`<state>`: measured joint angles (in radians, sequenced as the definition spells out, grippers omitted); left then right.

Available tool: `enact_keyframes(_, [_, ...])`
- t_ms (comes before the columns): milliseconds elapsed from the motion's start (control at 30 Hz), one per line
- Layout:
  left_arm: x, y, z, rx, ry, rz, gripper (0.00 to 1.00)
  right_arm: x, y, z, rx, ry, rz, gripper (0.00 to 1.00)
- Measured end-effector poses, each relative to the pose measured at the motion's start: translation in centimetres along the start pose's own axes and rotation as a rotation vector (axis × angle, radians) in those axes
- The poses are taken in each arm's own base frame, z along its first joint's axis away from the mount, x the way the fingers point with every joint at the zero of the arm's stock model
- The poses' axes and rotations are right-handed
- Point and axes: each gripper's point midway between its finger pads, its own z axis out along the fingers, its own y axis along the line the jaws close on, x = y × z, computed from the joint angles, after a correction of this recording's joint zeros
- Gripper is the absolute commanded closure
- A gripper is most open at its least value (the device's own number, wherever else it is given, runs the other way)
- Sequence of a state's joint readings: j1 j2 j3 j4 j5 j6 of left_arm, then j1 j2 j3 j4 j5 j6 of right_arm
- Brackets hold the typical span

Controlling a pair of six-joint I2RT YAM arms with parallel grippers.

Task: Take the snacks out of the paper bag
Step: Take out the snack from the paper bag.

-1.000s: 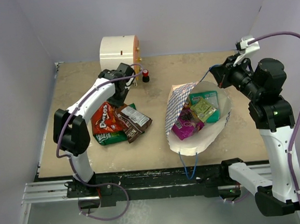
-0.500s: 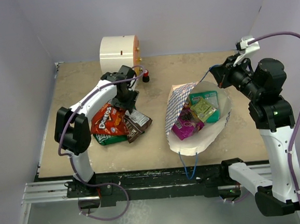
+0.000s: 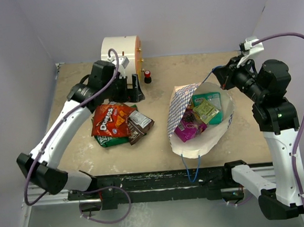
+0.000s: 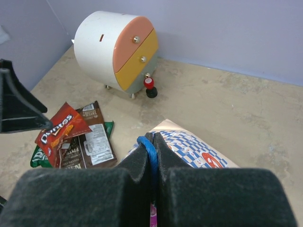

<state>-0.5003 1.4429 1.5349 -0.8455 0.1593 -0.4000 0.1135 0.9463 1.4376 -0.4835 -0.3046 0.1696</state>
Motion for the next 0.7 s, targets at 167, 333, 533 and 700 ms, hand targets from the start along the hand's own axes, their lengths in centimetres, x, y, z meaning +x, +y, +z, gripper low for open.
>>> enact_keyframes(167, [0.5,-6.8,-2.4,0.198,-0.09,0.007,0.02,-0.1,0.1,0.0,-0.001,-0.002,0.01,1.0])
enact_keyframes(333, [3.2,-15.4,-3.8,0.407,-0.089,0.113,0.05,-0.1,0.1,0.1,-0.002,-0.004,0.03,1.0])
enact_keyframes(533, [6.6,-22.2,-4.6,0.487,-0.122,0.321,0.12,-0.1,0.3,0.2,-0.006,-0.006,0.044,1.0])
enact_keyframes(700, [10.3,-27.7,-4.1,0.511,-0.16,0.589,0.28,-0.1,0.4,0.1,-0.011,-0.005,0.047,1.0])
